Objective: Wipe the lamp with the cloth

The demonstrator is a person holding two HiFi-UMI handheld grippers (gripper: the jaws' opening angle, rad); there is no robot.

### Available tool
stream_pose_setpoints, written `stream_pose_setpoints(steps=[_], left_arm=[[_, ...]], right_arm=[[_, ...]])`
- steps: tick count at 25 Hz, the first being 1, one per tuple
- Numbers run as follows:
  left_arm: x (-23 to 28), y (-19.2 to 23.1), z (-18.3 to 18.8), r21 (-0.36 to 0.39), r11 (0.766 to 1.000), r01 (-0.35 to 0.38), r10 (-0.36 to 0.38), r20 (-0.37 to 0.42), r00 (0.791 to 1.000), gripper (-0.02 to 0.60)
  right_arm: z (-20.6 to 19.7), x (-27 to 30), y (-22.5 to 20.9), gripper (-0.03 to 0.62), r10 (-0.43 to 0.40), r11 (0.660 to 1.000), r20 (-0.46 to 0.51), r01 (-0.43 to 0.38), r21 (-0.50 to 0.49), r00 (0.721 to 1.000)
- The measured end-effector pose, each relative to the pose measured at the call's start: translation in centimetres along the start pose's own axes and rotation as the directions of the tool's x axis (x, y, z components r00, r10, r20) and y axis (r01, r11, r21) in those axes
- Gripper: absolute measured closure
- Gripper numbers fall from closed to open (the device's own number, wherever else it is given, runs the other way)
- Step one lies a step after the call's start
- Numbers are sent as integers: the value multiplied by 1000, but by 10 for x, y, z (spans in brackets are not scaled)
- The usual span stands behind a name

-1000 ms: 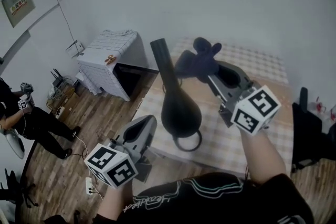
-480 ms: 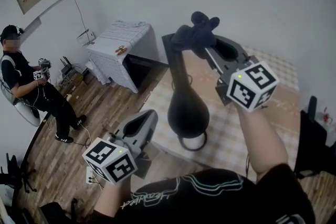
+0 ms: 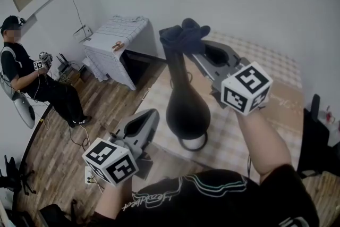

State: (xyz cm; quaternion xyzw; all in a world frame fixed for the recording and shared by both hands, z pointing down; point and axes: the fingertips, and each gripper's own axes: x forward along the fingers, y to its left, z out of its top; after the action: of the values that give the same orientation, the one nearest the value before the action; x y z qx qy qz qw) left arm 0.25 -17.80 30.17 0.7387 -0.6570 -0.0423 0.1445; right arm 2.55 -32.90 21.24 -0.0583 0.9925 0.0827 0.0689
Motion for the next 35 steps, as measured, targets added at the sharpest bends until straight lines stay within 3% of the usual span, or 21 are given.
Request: stream_pose_setpoints(steps=[9,25,35], left_arm=[[-4,0,-9,-9,1000,-4,4,0,1000,581],[0,-11,-29,-37,999,-13,12,-21,1000,581],[8,-34,-33,-26,999,39,-40,-31,999,581]], right_arm=[[-13,1,22,537,58,998,-13,-59,-38,998],[-56,-28,44,537,144,989,-69,-146,-13,987],[-81,-55,64,537,179,983,-130,-183,-15,975]])
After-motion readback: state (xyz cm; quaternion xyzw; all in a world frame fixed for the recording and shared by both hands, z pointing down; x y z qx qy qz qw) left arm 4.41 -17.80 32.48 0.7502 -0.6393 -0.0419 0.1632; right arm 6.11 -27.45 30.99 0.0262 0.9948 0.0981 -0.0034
